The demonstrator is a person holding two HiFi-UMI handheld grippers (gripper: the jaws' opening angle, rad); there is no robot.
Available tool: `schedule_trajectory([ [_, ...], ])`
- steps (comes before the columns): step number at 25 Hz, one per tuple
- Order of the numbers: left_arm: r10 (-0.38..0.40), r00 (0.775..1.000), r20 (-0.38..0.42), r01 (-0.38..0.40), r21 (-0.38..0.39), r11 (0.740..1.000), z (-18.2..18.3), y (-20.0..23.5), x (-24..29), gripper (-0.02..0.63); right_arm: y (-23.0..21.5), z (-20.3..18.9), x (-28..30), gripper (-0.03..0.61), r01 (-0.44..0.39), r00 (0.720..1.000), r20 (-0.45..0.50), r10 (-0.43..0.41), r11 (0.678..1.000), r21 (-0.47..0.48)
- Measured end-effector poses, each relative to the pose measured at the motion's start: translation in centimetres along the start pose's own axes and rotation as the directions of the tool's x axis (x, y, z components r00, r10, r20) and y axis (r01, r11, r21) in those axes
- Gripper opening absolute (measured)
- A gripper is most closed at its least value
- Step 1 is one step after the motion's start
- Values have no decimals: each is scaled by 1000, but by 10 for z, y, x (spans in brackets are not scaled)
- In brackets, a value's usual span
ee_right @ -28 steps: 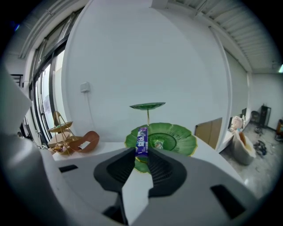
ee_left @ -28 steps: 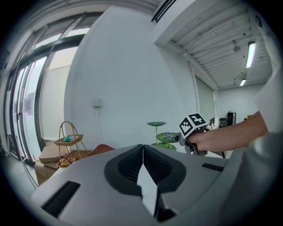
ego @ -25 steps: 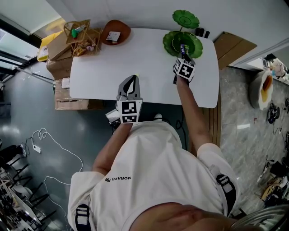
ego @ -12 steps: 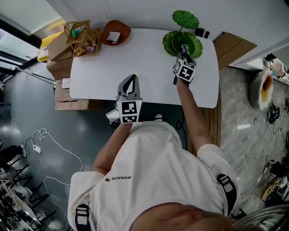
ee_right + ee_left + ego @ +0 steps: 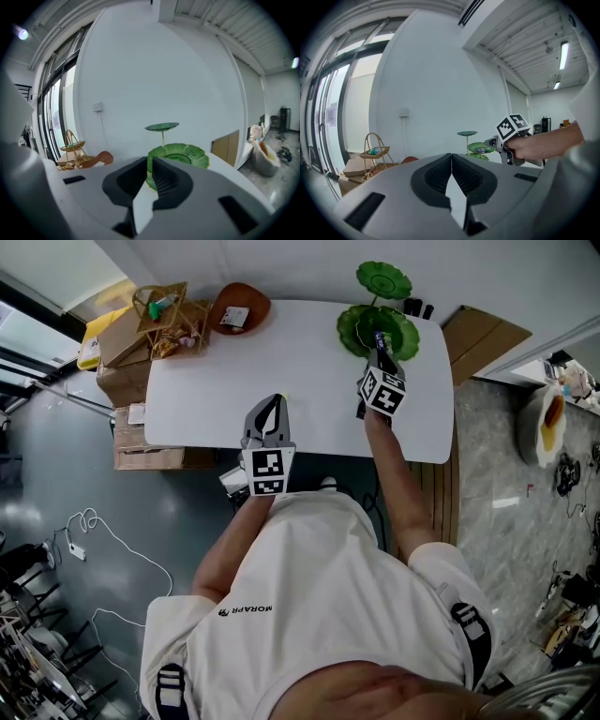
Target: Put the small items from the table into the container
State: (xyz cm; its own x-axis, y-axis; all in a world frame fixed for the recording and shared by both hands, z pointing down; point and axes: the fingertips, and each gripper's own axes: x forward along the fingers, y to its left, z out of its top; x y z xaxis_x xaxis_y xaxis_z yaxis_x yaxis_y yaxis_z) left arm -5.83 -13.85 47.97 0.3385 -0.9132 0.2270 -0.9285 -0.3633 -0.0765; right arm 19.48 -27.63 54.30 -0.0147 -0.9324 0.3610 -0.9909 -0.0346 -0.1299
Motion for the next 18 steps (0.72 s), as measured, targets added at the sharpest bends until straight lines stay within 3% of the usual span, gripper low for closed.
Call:
schedule_trajectory([
  [5, -3, 1000, 3, 3, -2, 1000, 1, 0, 1, 5, 14, 3, -10, 14, -50, 999, 22, 50, 999, 6],
  [18, -6, 1000, 17, 6, -18, 1000, 1, 2, -1, 5, 61, 4, -51, 13, -159, 985, 66, 161, 987, -35],
])
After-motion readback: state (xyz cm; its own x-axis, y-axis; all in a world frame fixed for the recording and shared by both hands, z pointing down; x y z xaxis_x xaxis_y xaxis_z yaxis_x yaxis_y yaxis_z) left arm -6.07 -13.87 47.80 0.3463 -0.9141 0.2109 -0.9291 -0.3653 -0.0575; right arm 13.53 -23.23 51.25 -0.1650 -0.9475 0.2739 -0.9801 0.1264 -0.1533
